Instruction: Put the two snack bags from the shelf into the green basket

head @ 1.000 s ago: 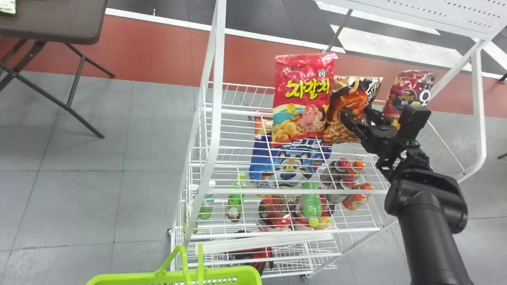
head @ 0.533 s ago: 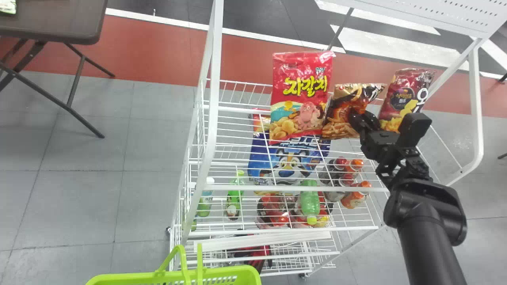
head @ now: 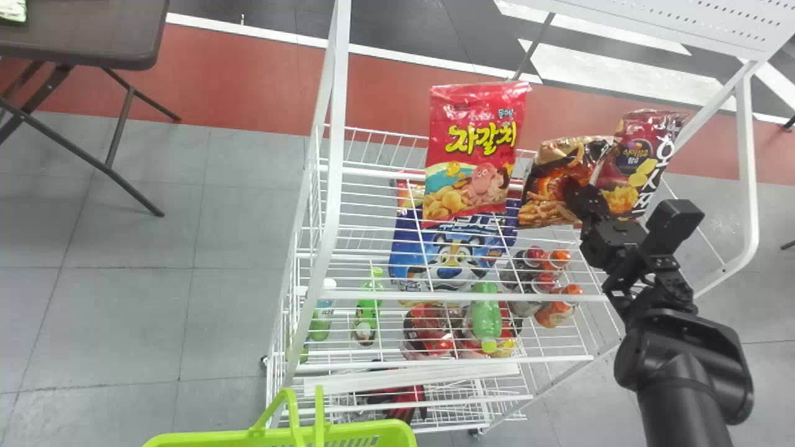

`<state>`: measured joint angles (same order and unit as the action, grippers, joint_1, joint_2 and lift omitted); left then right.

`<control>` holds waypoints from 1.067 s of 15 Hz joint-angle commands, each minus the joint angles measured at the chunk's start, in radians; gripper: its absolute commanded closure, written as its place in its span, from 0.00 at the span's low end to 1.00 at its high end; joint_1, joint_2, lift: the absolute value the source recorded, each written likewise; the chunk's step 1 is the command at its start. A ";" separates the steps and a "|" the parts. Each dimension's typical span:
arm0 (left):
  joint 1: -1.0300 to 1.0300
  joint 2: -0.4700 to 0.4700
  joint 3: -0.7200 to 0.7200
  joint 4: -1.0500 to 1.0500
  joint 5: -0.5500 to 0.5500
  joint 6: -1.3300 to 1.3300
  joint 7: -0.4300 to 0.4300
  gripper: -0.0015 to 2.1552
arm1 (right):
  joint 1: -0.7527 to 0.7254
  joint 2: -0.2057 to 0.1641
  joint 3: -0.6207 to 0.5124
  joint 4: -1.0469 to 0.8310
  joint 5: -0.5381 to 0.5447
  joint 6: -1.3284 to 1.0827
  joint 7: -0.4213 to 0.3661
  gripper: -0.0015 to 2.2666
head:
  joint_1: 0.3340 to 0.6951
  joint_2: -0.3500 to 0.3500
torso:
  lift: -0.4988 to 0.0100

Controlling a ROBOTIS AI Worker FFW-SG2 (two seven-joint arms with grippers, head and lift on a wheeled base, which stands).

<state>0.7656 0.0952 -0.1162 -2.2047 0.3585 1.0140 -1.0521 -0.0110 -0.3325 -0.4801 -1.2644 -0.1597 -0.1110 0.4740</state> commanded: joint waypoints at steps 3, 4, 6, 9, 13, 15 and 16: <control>0.012 0.001 -0.007 -0.009 -0.004 -0.008 0.000 0.97 | 0.118 0.007 -0.014 -0.178 -0.066 0.064 0.015 0.99 | 1.00 0.00 | 0.96; 0.014 0.001 -0.007 -0.012 -0.004 -0.008 0.000 0.97 | 0.149 0.029 -0.032 -0.239 -0.070 0.101 0.032 0.99 | 1.00 0.00 | 0.96; 0.015 0.001 -0.008 -0.016 -0.006 -0.008 0.003 0.97 | 0.236 0.066 -0.077 -0.385 -0.132 0.190 0.078 0.99 | 1.00 0.00 | 0.96; 0.014 -0.003 -0.011 -0.013 -0.012 -0.008 0.007 0.97 | 0.330 0.118 -0.153 -0.541 -0.227 0.399 0.176 0.99 | 1.00 0.00 | 0.96; 0.001 -0.005 -0.013 -0.006 -0.015 -0.002 0.011 0.96 | 0.427 0.182 -0.216 -0.713 -0.310 0.712 0.314 0.99 | 1.00 0.00 | 0.96; 0.000 -0.005 -0.013 -0.006 -0.013 -0.005 0.011 0.96 | 0.488 0.198 -0.239 -0.799 -0.357 0.880 0.348 0.99 | 1.00 0.00 | 0.96; -0.002 -0.005 -0.011 -0.004 -0.013 -0.002 0.011 0.97 | 0.511 0.213 -0.252 -0.851 -0.368 1.012 0.373 0.99 | 1.00 0.00 | 0.96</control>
<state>0.7659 0.0904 -0.1287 -2.2100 0.3445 1.0101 -1.0415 0.4652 -0.1362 -0.7160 -2.0480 -0.5071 0.7427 0.8326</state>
